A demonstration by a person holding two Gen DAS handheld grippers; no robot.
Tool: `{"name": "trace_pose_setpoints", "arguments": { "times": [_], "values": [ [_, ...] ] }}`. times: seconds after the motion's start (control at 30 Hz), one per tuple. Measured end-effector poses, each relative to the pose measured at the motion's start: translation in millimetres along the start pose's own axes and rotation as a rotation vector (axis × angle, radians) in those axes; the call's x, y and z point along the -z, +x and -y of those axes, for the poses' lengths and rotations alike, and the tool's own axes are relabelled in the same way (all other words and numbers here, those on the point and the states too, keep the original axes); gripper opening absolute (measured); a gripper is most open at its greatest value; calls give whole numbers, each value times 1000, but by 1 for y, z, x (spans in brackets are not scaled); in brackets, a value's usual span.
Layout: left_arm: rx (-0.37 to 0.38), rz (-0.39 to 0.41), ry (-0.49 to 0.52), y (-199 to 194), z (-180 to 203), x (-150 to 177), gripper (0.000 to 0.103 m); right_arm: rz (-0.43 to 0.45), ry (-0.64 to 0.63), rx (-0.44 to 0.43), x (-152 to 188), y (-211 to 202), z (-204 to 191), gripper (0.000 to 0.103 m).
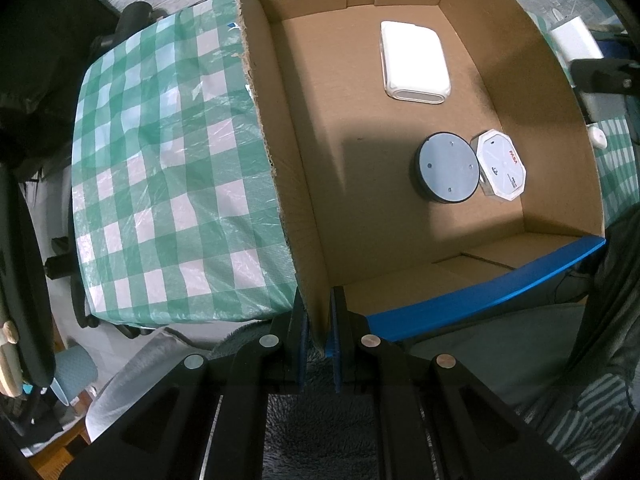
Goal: Organize rigid objects
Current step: 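Carry the white wall charger with the right gripper and release it into the box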
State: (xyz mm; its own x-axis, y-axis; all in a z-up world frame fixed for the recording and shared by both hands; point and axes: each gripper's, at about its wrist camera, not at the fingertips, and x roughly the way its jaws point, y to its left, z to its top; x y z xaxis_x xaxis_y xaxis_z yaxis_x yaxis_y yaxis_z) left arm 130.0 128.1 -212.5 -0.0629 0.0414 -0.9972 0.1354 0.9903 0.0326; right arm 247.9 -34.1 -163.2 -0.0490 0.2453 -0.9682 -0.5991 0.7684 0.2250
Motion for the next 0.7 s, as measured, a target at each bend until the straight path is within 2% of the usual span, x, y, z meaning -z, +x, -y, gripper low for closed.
{"name": "trace_pose_setpoints", "arguments": {
  "times": [0.23, 0.43, 0.5, 0.7],
  "values": [
    [1, 0, 0, 0, 0, 0, 8, -41, -3, 31, -2, 26, 1, 52],
    [1, 0, 1, 0, 0, 0, 8, -48, 10, 2, -1, 33, 7, 52],
    [2, 0, 0, 0, 0, -1, 8, -35, 11, 20, 0, 31, 7, 52],
    [-1, 2, 0, 0, 0, 0, 9, -5, 9, -1, 4, 21, 9, 52]
  ]
}}
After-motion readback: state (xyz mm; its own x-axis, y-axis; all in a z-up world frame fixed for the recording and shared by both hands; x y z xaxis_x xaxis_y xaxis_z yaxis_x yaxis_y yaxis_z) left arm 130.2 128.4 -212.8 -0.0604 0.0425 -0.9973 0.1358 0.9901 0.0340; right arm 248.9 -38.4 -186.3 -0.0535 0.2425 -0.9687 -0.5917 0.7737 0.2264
